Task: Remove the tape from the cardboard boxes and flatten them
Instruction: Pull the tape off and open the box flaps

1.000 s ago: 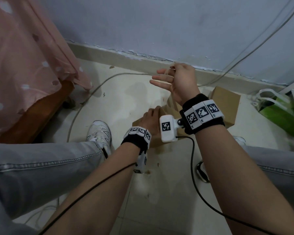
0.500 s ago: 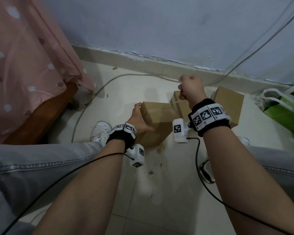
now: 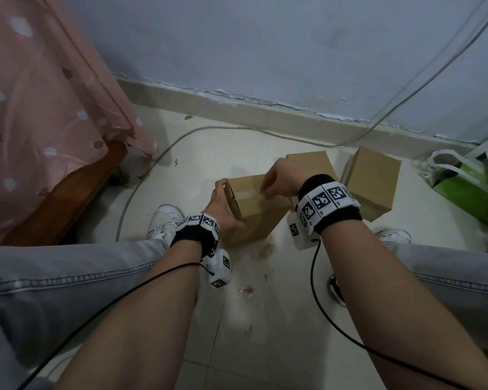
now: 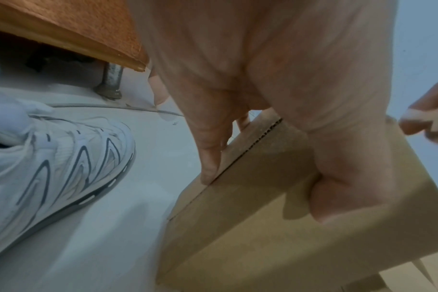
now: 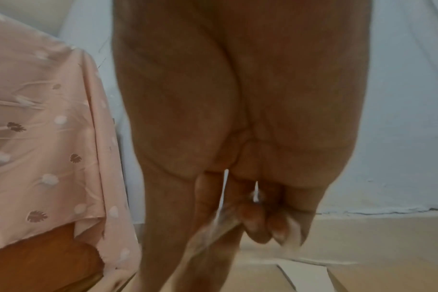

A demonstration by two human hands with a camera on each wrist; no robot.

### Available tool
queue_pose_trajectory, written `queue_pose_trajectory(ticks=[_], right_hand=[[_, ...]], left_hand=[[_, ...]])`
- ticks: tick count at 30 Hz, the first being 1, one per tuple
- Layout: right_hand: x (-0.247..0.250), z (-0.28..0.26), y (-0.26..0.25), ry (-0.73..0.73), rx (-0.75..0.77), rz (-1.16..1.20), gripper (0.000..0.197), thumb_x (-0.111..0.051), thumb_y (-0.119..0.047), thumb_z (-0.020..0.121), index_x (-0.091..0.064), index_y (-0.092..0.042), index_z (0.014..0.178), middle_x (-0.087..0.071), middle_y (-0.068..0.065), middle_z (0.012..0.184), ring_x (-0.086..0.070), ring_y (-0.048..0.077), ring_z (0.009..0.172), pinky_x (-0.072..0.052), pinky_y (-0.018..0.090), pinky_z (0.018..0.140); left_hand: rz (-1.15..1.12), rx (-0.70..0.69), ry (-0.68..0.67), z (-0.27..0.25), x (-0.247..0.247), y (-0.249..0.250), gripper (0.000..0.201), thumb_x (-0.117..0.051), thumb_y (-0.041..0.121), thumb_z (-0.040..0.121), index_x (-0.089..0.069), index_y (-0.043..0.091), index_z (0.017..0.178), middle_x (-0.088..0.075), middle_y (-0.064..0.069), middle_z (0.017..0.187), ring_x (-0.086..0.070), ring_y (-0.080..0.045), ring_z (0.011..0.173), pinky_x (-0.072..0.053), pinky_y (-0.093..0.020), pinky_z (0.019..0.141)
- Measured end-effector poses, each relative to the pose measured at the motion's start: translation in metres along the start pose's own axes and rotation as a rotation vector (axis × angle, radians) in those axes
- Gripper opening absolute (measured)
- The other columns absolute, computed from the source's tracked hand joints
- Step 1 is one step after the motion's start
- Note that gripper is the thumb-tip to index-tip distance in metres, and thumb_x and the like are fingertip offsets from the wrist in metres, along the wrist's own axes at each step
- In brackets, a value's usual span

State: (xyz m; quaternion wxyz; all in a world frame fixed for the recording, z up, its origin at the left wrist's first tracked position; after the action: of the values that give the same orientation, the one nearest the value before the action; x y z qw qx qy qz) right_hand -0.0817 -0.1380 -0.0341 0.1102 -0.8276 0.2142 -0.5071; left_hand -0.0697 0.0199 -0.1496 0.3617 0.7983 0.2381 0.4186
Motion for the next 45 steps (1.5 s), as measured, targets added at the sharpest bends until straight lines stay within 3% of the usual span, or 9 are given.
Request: queue_pose_trajectory(ticks=[4,10,14,18,22,27,34,41,45], right_hand=[[0.011,0.002,-0.001,0.110,0.018,0.112,0.005,-0.078,-0.019,0.080,-0.077,-0.025,0.079,-0.071,-0.006,0.087,-0.062,0.013,0.090,-0.051,0.029,0.085],[0.042,-0.001,0.040,0.346,-0.171,0.108,0.019,-0.062,-0.015,0.086,-0.070,-0.015,0.068,-0.064,-0.001,0.071,-0.062,0.022,0.080,-0.050,0.029,0.071],[0.056,-0.008,0.079,0.525,-0.342,0.284,0.022,-0.054,-0.008,0.083,-0.072,0.002,0.089,-0.072,0.017,0.086,-0.069,0.030,0.081,-0.060,0.038,0.076],[0.053,-0.015,0.099,0.676,-0.441,0.386,0.020,-0.054,-0.001,0.088,-0.073,-0.003,0.096,-0.070,0.013,0.098,-0.065,0.026,0.087,-0.047,0.025,0.070],[0.044,-0.034,0.125,0.860,-0.555,0.422,0.014,-0.052,0.002,0.091,-0.064,-0.001,0.097,-0.061,0.013,0.098,-0.058,0.029,0.091,-0.048,0.032,0.076],[-0.008,-0.020,0.130,0.564,-0.513,0.421,0.019,-0.062,-0.005,0.088,-0.066,0.006,0.104,-0.067,0.023,0.103,-0.063,0.035,0.100,-0.049,0.034,0.077],[-0.127,0.000,0.109,0.274,-0.445,0.364,0.022,-0.070,-0.015,0.088,-0.071,-0.002,0.070,-0.070,0.015,0.072,-0.069,0.029,0.072,-0.057,0.034,0.071],[-0.193,0.000,0.120,0.104,-0.428,0.327,0.026,-0.054,-0.010,0.095,-0.074,-0.008,0.112,-0.070,0.014,0.115,-0.060,0.032,0.115,-0.046,0.032,0.103],[-0.189,0.015,0.118,0.056,-0.381,0.264,0.027,-0.053,-0.012,0.094,-0.073,-0.007,0.112,-0.071,0.014,0.110,-0.063,0.032,0.109,-0.050,0.033,0.097]], left_hand=[[-0.002,-0.013,-0.010,-0.004,0.000,0.004,0.129,-0.085,0.041,0.033,-0.010,0.035,0.137,-0.036,-0.005,0.136,-0.047,-0.029,0.123,-0.048,-0.049,0.101],[-0.074,0.068,0.002,-0.011,0.011,-0.027,0.117,-0.087,0.005,0.065,-0.003,0.016,0.145,-0.044,-0.007,0.129,-0.050,-0.026,0.115,-0.045,-0.033,0.089],[-0.080,0.069,-0.008,-0.008,0.008,-0.028,0.118,-0.088,0.004,0.064,-0.002,0.016,0.145,-0.042,-0.009,0.133,-0.050,-0.027,0.117,-0.046,-0.034,0.092],[-0.097,0.074,-0.003,-0.007,0.008,-0.029,0.119,-0.088,0.004,0.064,-0.002,0.018,0.145,-0.043,-0.009,0.135,-0.050,-0.027,0.119,-0.046,-0.036,0.094],[-0.095,0.135,0.034,-0.007,0.018,-0.039,0.113,-0.085,0.006,0.069,-0.001,0.016,0.145,-0.045,-0.005,0.126,-0.052,-0.027,0.114,-0.045,-0.032,0.088],[-0.087,0.237,0.119,-0.010,0.041,-0.048,0.109,-0.082,0.015,0.073,0.001,0.016,0.145,-0.046,-0.005,0.113,-0.053,-0.030,0.104,-0.046,-0.034,0.085],[-0.058,0.077,0.024,-0.001,0.010,-0.023,0.118,-0.088,0.007,0.067,-0.001,0.014,0.147,-0.041,-0.006,0.128,-0.046,-0.021,0.112,-0.041,-0.031,0.091],[-0.057,0.035,0.019,0.009,0.008,-0.022,0.120,-0.089,0.008,0.064,-0.002,0.015,0.146,-0.045,-0.007,0.129,-0.050,-0.023,0.117,-0.043,-0.032,0.095],[-0.058,0.022,0.017,0.014,0.006,-0.021,0.121,-0.090,0.007,0.062,-0.003,0.015,0.146,-0.045,-0.006,0.128,-0.052,-0.023,0.116,-0.044,-0.031,0.093]])
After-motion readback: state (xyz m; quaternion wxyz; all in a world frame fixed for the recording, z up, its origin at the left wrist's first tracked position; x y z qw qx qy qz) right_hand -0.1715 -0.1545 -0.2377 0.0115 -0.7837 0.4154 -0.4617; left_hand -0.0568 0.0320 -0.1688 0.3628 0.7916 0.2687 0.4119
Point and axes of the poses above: each hand's wrist, its own z-axis towards the middle knuckle, its own x-axis out of the back of the hand, y = z × x, the point moved 8 cm from there along z, towards the middle knuckle
